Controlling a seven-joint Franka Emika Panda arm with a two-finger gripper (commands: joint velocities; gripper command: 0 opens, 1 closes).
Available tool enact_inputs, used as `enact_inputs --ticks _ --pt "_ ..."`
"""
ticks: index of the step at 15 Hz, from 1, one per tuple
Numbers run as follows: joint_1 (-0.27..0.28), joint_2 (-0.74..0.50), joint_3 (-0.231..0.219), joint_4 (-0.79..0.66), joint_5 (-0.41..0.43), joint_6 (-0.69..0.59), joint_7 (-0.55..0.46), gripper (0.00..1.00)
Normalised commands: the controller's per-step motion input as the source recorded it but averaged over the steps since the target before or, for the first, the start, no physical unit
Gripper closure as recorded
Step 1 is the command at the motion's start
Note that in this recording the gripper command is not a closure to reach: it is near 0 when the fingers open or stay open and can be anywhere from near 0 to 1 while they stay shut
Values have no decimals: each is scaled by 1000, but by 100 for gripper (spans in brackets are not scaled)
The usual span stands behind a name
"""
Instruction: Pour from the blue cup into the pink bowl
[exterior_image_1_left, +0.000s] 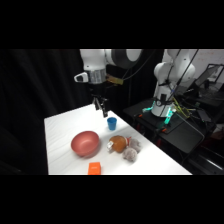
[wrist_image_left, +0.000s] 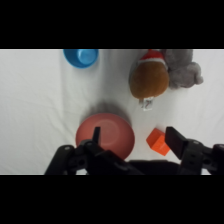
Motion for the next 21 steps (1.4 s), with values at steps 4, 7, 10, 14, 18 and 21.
enact_inputs --ticks 4,7,10,14,18,21 --pt "-41 -94 4 -88 4 -8 -9 0" --pt "-78 -317 -33 -312 21 67 -89 0" --pt "-83 -393 -46 -438 30 156 -118 0" --pt "-91 -364 -61 -478 140 295 -195 0" --pt "-65 -242 -45 -425 173 434 -170 0" --pt "-31 -85 -14 -324 249 491 -111 0"
